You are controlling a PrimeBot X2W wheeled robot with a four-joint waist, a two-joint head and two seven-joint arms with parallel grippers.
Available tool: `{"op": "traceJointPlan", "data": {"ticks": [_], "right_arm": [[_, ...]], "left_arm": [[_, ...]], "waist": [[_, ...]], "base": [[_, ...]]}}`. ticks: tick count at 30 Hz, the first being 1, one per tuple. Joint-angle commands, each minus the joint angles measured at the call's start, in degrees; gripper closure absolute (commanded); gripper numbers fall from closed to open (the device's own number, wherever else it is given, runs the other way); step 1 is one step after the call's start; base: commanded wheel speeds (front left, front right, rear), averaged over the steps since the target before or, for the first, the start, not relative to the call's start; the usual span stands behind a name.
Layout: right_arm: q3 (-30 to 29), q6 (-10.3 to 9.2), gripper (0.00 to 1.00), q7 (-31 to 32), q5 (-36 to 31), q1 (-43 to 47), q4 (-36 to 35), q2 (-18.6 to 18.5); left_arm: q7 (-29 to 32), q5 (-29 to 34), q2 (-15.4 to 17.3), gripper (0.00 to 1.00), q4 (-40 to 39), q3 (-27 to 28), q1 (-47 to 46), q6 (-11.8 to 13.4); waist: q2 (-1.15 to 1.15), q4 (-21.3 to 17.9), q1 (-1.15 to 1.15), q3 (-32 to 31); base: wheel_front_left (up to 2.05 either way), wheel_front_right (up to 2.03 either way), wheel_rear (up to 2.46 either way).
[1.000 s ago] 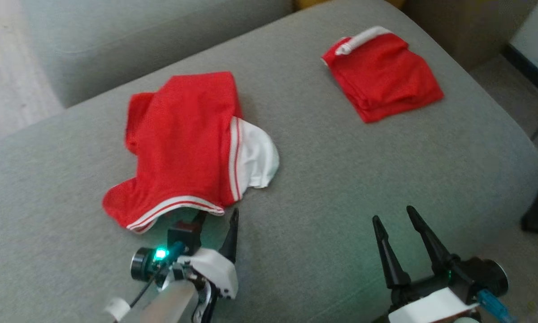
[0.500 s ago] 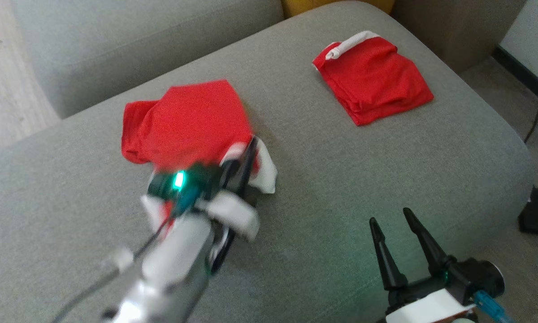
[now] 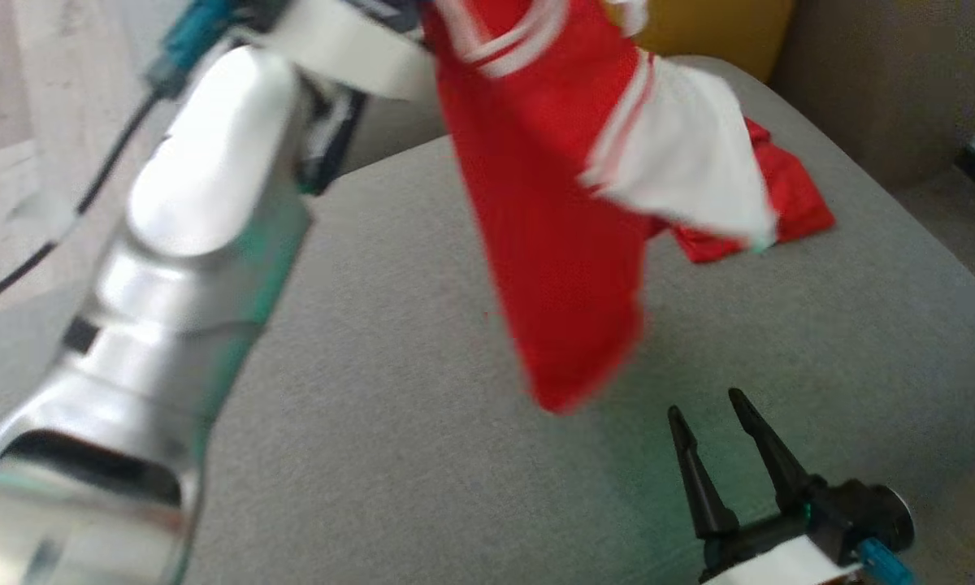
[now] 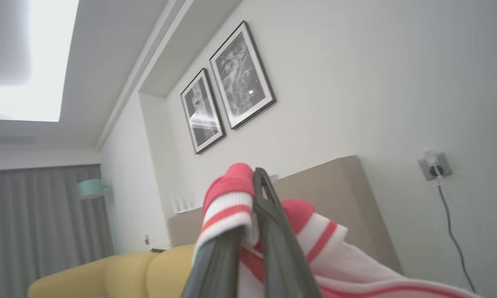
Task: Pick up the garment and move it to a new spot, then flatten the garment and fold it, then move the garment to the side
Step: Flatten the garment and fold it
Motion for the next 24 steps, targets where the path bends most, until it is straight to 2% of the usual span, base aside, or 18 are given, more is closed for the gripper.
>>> {"op": "traceJointPlan", "data": {"ticks": [1,9,10,11,15,19,21,24], "right_arm": [[0.84,0.39,0.00,-0.22,0.13,-0.81,-2.07,0.14],[0.48,0.39,0.00,-0.22,0.22,-1.14,-2.19,-0.10],[0.54,0.39,0.00,-0.22,0.23,-1.43,-2.09,-0.17],[0.65,0.39,0.00,-0.22,0.27,-1.74,-2.00,-0.20],[0.77,0.39,0.00,-0.22,0.40,-2.78,-1.60,-0.15],[0.72,0.39,0.00,-0.22,0.51,-2.87,-1.27,-0.06],[0.60,0.39,0.00,-0.22,0.50,-2.87,-0.99,-0.03],[0.56,0.39,0.00,-0.22,0.42,-2.88,-0.75,-0.04]], "left_arm": [[-0.21,-0.62,4.23,1.00,-1.03,2.57,0.24,0.54],[1.47,-2.16,14.05,1.00,5.02,2.57,18.29,0.33],[1.37,-2.37,14.79,0.94,6.64,2.84,19.70,0.63],[1.18,-2.41,15.40,0.00,8.24,3.19,20.75,1.26],[0.21,-2.90,15.87,0.00,12.34,5.20,23.19,4.03],[-0.14,-3.09,14.75,0.00,11.21,6.60,25.64,5.27],[-0.18,-0.58,13.66,0.00,5.65,7.07,30.18,7.26],[-0.20,0.83,11.94,0.00,2.51,7.42,36.30,9.87]], "waist": [[0.00,1.78,0.01,-0.47],[0.00,6.07,0.01,3.20],[0.00,6.47,0.01,3.94],[0.00,6.81,0.01,4.64],[0.00,8.11,0.01,6.38],[0.00,9.46,0.01,6.69],[0.00,10.78,0.01,6.65],[0.00,11.71,0.01,6.33]], "base": [[0.00,0.00,0.00],[0.00,0.00,0.00],[0.00,0.00,0.00],[0.00,0.00,0.00],[0.00,0.00,0.00],[0.00,0.00,0.00],[0.00,0.00,0.00],[0.00,0.00,0.00]]}}
